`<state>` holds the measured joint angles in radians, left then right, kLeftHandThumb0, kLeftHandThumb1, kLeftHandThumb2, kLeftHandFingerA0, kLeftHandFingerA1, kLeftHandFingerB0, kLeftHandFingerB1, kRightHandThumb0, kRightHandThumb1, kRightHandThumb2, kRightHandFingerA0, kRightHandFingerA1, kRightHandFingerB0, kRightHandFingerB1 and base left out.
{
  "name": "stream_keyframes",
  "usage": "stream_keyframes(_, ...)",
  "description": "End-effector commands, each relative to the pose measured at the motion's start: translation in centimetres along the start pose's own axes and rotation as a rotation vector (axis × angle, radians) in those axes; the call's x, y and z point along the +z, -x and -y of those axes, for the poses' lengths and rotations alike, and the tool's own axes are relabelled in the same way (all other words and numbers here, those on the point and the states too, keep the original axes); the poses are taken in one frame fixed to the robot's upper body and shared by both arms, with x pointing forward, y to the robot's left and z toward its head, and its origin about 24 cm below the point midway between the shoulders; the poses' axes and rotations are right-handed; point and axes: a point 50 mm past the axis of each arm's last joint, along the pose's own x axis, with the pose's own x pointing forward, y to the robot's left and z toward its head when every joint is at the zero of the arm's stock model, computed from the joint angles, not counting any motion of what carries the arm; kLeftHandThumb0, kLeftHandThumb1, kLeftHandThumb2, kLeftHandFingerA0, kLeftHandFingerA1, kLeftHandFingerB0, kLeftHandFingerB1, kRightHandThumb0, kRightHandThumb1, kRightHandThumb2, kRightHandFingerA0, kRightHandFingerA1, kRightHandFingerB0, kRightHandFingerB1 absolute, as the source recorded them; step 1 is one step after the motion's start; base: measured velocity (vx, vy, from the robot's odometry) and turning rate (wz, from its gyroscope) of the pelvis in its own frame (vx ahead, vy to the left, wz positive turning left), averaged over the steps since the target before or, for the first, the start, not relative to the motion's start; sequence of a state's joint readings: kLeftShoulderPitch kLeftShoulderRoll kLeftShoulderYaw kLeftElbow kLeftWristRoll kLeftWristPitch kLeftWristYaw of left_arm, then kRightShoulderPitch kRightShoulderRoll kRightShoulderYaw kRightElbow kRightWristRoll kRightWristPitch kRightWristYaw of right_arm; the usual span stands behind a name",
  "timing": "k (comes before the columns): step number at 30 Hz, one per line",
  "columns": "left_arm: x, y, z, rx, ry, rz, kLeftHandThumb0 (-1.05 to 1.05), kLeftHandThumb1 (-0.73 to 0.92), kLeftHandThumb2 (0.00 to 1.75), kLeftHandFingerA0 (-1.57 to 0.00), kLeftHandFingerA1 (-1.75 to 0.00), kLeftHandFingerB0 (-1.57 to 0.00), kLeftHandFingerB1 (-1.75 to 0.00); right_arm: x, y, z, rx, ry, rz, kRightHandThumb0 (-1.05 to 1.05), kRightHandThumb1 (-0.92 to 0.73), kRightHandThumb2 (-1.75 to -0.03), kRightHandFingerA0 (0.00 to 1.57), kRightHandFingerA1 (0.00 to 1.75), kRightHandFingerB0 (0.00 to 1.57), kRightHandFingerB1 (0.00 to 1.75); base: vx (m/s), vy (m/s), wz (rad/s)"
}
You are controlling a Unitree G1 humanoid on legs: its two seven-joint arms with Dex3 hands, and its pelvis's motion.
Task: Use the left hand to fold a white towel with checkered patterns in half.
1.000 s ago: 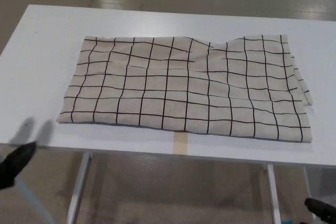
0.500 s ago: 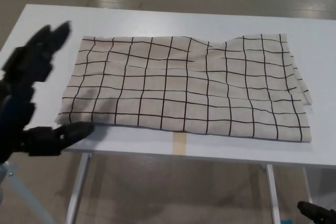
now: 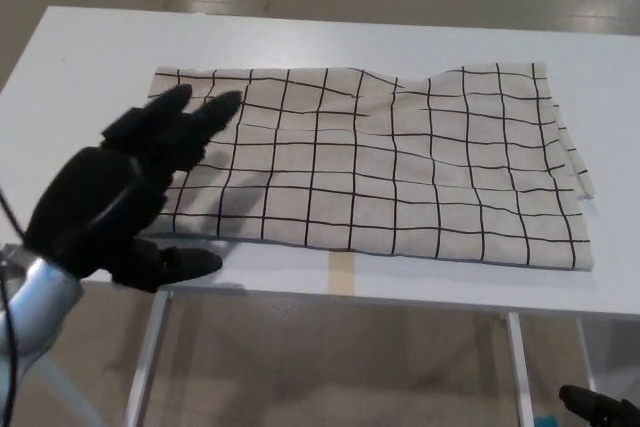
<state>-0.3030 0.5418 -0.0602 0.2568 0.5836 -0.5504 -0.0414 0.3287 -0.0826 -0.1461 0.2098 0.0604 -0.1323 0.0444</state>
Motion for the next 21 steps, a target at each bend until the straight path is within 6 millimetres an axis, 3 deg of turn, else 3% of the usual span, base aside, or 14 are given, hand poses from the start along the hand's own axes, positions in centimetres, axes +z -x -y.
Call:
stream_keyframes(1,-2.5,-1.2,2.3,-0.174,-0.252,-0.112,-0.59,0.38,0.7,0.0,0.0,0.0,-0.08,-0.7,0.3,0.2,-0.011,0.03,-0.037,-0.35,-0.55,-0.55,0.49,0.62,0.54,0.6,0.0,0.0,0.0)
stream_keyframes(10,-4.4,-3.1,3.2,-0.225,-0.329,-0.182,-0.55,0.36,0.7,0.0,-0.05,0.0,-0.15,-0.7,0.3,0.1,-0.006,0.024,-0.034,-0.35,-0.54,-0.55,0.49,0.62,0.55,0.59,0.0,0.0,0.0)
stream_keyframes(11,-4.4,-3.3,3.3,-0.221,-0.34,-0.181,-0.5,0.45,0.54,0.0,-0.07,0.0,-0.17,-0.7,0.3,0.1,-0.005,0.02,-0.034,-0.35,-0.54,-0.55,0.49,0.62,0.55,0.59,0.0,0.0,0.0)
stream_keyframes(13,-4.5,-3.7,3.3,-0.209,-0.367,-0.179,-0.47,0.44,0.55,0.0,-0.08,0.0,-0.19,-0.7,0.3,0.1,-0.005,0.009,-0.035,-0.35,-0.54,-0.55,0.49,0.62,0.56,0.59,0.0,0.0,0.0)
stream_keyframes(15,-4.5,-4.0,3.3,-0.192,-0.388,-0.173,-0.52,0.35,0.71,0.0,-0.1,0.0,-0.2,-0.7,0.3,0.1,-0.003,0.0,-0.034,-0.33,-0.54,-0.55,0.49,0.62,0.56,0.59,0.0,0.0,0.0)
stream_keyframes(16,-4.5,-4.0,3.4,-0.185,-0.395,-0.172,-0.52,0.35,0.71,0.0,-0.1,0.0,-0.2,-0.7,0.3,0.0,-0.002,0.001,-0.035,-0.33,-0.54,-0.55,0.49,0.62,0.56,0.59,0.0,0.0,0.0)
stream_keyframes(17,-4.5,-4.1,3.5,-0.181,-0.398,-0.17,-0.48,0.46,0.54,0.0,-0.11,0.0,-0.2,-0.7,0.3,0.0,-0.002,0.003,-0.035,-0.33,-0.54,-0.55,0.49,0.62,0.56,0.59,0.0,0.0,0.0)
stream_keyframes(18,-4.5,-4.1,3.5,-0.179,-0.399,-0.169,-0.48,0.46,0.54,0.0,-0.11,0.0,-0.2,-0.7,0.3,0.0,-0.002,0.005,-0.035,-0.33,-0.54,-0.55,0.49,0.62,0.56,0.59,0.0,0.0,0.0)
stream_keyframes(19,-4.4,-4.1,3.7,-0.177,-0.397,-0.172,-0.49,0.4,0.69,0.0,-0.09,0.0,-0.18,-0.7,0.3,0.0,0.0,0.005,-0.035,-0.33,-0.54,-0.55,0.49,0.62,0.56,0.59,0.0,0.0,0.0)
stream_keyframes(21,-4.5,-4.2,4.0,-0.174,-0.394,-0.176,-0.49,0.4,0.69,0.0,-0.09,0.0,-0.18,-0.6,0.4,0.0,0.002,0.01,-0.034,-0.33,-0.54,-0.55,0.49,0.62,0.56,0.59,0.0,0.0,0.0)
